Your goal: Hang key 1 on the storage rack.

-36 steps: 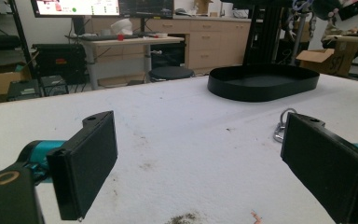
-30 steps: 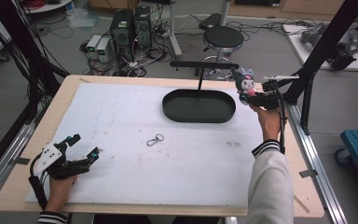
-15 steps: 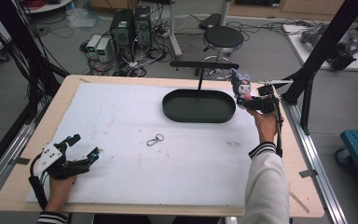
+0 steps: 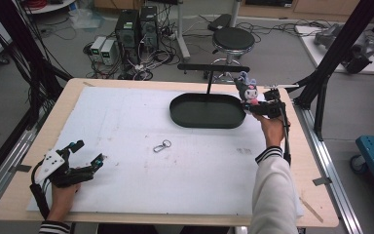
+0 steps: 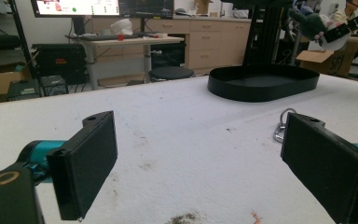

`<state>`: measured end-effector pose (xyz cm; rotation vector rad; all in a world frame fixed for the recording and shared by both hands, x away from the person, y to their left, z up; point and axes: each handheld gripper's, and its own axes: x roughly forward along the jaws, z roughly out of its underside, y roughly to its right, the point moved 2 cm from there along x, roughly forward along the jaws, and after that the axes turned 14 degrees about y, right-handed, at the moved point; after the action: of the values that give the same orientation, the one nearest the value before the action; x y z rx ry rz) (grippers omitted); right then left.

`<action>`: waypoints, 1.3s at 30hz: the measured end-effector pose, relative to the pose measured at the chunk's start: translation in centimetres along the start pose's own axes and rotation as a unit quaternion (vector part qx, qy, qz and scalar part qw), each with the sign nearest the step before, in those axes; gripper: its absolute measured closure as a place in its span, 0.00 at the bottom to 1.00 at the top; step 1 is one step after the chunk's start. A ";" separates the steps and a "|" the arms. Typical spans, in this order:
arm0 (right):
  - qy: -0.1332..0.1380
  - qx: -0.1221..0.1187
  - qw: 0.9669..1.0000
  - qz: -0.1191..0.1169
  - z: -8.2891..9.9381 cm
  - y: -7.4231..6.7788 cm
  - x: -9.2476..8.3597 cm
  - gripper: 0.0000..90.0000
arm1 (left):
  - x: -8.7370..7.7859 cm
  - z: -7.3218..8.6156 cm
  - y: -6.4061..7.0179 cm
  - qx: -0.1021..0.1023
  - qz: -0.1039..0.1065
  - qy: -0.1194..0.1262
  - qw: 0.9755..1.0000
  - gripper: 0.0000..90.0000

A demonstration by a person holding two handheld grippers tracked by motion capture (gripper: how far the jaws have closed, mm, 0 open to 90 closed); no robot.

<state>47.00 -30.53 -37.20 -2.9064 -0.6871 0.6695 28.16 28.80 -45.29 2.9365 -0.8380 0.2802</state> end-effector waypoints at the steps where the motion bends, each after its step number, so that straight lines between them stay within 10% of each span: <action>1: 0.001 0.000 1.000 0.000 0.0 0.0 0.1 0.60 | 0.0 0.0 0.0 0.001 0.001 -0.001 1.000 0.12; 32: 0.026 0.008 1.000 0.006 0.7 0.2 2.4 0.58 | 0.0 0.0 0.0 0.001 0.000 0.000 1.000 0.12; 39: 0.046 0.003 0.999 0.020 0.5 0.5 2.2 0.11 | 0.0 0.0 0.0 0.000 0.000 0.000 1.000 0.12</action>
<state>48.74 -30.01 -38.56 -2.9305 -0.6168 0.5361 28.17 28.79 -45.30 2.9367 -0.8373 0.2788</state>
